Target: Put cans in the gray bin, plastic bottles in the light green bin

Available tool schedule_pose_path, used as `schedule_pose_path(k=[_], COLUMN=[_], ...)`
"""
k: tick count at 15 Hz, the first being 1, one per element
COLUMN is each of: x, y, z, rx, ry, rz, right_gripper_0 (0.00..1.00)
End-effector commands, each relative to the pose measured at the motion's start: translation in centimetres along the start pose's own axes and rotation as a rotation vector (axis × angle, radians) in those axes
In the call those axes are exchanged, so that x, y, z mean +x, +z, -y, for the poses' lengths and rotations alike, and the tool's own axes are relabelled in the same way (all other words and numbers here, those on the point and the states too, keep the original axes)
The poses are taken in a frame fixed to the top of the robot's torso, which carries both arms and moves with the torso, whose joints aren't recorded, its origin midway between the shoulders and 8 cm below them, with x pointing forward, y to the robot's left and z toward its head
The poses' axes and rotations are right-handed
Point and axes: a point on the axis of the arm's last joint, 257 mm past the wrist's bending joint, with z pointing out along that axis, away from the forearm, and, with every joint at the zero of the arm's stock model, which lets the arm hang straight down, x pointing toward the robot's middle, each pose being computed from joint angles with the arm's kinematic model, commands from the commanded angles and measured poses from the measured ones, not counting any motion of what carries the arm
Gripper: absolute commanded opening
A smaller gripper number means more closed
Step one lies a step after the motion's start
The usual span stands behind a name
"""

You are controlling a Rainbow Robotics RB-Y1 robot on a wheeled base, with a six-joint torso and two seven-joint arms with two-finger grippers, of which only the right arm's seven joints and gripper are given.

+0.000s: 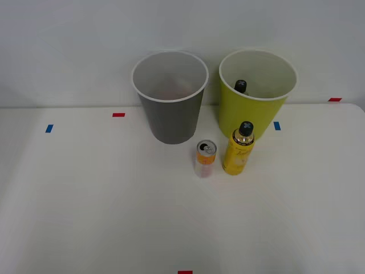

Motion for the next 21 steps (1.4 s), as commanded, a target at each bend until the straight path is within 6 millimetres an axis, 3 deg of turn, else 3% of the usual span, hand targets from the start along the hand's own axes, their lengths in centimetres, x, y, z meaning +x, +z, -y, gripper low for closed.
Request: schedule_pose_path(k=[1,21], x=[0.00,0.00], y=[0.00,0.00], z=[0.00,0.00], rx=[0.000,0.000], ry=[0.000,0.000], rz=[0.000,0.000], right_gripper_0=[1.00,1.00])
